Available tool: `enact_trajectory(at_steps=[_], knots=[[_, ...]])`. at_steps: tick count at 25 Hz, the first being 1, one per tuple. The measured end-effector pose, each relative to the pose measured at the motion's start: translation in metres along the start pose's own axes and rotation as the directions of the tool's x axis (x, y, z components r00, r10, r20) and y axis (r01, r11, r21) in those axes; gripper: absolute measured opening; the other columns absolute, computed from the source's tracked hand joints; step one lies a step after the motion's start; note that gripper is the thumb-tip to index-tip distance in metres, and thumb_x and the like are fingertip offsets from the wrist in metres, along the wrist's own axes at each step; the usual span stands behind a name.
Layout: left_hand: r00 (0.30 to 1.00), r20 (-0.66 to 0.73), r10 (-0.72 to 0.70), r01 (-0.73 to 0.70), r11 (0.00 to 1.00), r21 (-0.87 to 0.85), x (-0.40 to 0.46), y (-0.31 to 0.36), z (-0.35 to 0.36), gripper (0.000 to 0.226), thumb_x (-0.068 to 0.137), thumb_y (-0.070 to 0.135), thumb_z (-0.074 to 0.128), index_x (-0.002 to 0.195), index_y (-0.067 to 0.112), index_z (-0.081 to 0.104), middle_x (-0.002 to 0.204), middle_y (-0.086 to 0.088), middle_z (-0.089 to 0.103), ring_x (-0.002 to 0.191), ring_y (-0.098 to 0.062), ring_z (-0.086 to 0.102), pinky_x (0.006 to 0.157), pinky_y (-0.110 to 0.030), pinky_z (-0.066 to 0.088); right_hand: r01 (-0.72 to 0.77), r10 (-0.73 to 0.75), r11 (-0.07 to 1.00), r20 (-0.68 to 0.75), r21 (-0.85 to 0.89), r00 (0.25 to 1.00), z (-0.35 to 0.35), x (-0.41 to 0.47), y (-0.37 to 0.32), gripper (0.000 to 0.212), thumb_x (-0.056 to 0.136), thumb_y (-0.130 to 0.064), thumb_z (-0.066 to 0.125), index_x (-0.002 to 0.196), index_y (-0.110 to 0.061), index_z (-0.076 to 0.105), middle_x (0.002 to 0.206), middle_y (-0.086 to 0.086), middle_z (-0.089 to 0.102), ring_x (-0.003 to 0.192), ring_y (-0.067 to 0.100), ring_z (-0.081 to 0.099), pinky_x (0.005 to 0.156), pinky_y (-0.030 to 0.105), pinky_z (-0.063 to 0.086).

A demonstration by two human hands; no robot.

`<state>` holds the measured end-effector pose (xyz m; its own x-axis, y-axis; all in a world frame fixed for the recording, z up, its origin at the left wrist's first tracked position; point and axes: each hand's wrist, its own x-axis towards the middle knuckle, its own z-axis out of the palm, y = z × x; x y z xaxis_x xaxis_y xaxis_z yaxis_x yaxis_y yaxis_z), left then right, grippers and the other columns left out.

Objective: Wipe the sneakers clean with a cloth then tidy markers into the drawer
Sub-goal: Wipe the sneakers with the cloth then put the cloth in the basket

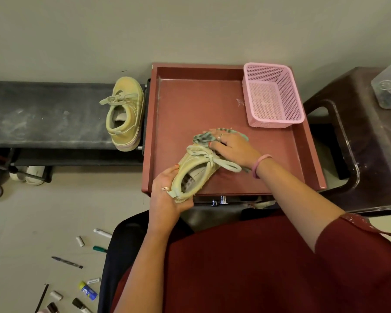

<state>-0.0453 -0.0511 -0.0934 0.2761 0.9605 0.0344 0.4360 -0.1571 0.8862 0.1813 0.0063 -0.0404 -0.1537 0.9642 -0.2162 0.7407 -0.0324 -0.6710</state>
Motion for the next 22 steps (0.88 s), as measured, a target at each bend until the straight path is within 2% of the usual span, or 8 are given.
enact_trajectory(at_steps=[3, 5, 7, 10, 13, 17, 20, 22], knots=[[0.999, 0.040, -0.002, -0.003, 0.992, 0.127, -0.002, -0.019, 0.003, 0.066, 0.058, 0.025, 0.080, 0.120, 0.011, 0.062, 0.121, -0.004, 0.059, 0.118, -0.022, 0.054, 0.100, -0.039, 0.046, 0.143, -0.125, 0.979, 0.131, -0.143, 0.984, -0.008, -0.006, 0.012, 0.028, 0.096, -0.020, 0.047, 0.083, -0.004, 0.066, 0.127, -0.015, 0.052, 0.113, -0.012, 0.044, 0.095, 0.015, 0.033], [1.000, 0.005, 0.018, -0.019, 0.990, 0.139, -0.005, -0.012, 0.004, 0.069, 0.057, 0.022, 0.083, 0.121, 0.010, 0.060, 0.127, -0.003, 0.056, 0.122, -0.021, 0.051, 0.103, -0.039, 0.044, 0.092, -0.089, 0.982, 0.028, -0.166, 0.996, -0.017, -0.003, 0.029, 0.034, 0.093, -0.029, 0.045, 0.097, -0.006, 0.069, 0.135, -0.008, 0.052, 0.122, 0.005, 0.048, 0.100, 0.018, 0.034], [0.994, -0.052, 0.099, -0.090, 0.984, 0.156, -0.008, -0.002, 0.003, 0.076, 0.055, 0.016, 0.090, 0.122, 0.012, 0.055, 0.129, 0.000, 0.050, 0.122, -0.021, 0.049, 0.105, -0.039, 0.042, -0.059, 0.061, 0.998, -0.145, 0.021, 0.988, -0.018, 0.003, 0.024, 0.031, 0.092, -0.027, 0.048, 0.080, -0.005, 0.064, 0.117, 0.002, 0.066, 0.106, 0.019, 0.059, 0.087, 0.023, 0.040], [0.964, -0.086, 0.251, -0.227, 0.948, 0.223, -0.010, 0.004, 0.003, 0.081, 0.058, 0.019, 0.091, 0.125, 0.013, 0.046, 0.130, 0.000, 0.042, 0.123, -0.020, 0.043, 0.105, -0.036, 0.040, 0.037, -0.037, 0.999, 0.021, -0.013, 0.999, -0.005, 0.012, -0.014, 0.036, 0.095, -0.019, 0.048, 0.062, -0.007, 0.046, 0.070, 0.008, 0.055, 0.065, 0.019, 0.048, 0.064, 0.027, 0.033], [0.942, -0.077, 0.326, -0.296, 0.918, 0.265, -0.011, 0.002, 0.002, 0.079, 0.062, 0.025, 0.088, 0.126, 0.012, 0.044, 0.131, -0.002, 0.041, 0.125, -0.021, 0.042, 0.106, -0.034, 0.038, 0.235, -0.190, 0.962, 0.276, -0.140, 0.942, -0.004, 0.008, -0.033, 0.039, 0.095, -0.020, 0.046, 0.059, -0.013, 0.035, 0.069, 0.005, 0.047, 0.062, 0.016, 0.042, 0.063, 0.032, 0.033], [0.952, -0.082, 0.296, -0.265, 0.927, 0.266, -0.010, 0.001, 0.001, 0.084, 0.058, 0.019, 0.092, 0.126, 0.013, 0.042, 0.133, -0.001, 0.040, 0.126, -0.021, 0.041, 0.104, -0.039, 0.039, 0.057, -0.051, 0.995, 0.070, -0.079, 0.996, -0.026, 0.024, -0.008, 0.039, 0.094, -0.016, 0.050, 0.056, -0.014, 0.039, 0.062, -0.013, 0.041, 0.058, 0.005, 0.041, 0.065, 0.028, 0.030], [0.950, -0.074, 0.303, -0.273, 0.922, 0.274, -0.011, -0.001, 0.001, 0.086, 0.059, 0.017, 0.092, 0.128, 0.013, 0.041, 0.133, -0.001, 0.040, 0.126, -0.021, 0.041, 0.103, -0.040, 0.040, 0.134, -0.111, 0.984, 0.181, -0.121, 0.977, -0.007, 0.018, -0.021, 0.037, 0.095, -0.025, 0.047, 0.063, -0.009, 0.055, 0.089, -0.007, 0.063, 0.084, 0.006, 0.055, 0.087, 0.029, 0.041], [0.945, -0.066, 0.320, -0.288, 0.910, 0.298, -0.010, -0.001, 0.001, 0.086, 0.059, 0.018, 0.092, 0.128, 0.014, 0.042, 0.133, -0.002, 0.040, 0.125, -0.023, 0.042, 0.102, -0.042, 0.042, 0.233, -0.173, 0.963, 0.350, -0.136, 0.921, -0.001, 0.004, -0.021, 0.034, 0.096, -0.028, 0.047, 0.074, -0.008, 0.064, 0.123, -0.013, 0.053, 0.116, 0.002, 0.044, 0.108, 0.025, 0.026]])
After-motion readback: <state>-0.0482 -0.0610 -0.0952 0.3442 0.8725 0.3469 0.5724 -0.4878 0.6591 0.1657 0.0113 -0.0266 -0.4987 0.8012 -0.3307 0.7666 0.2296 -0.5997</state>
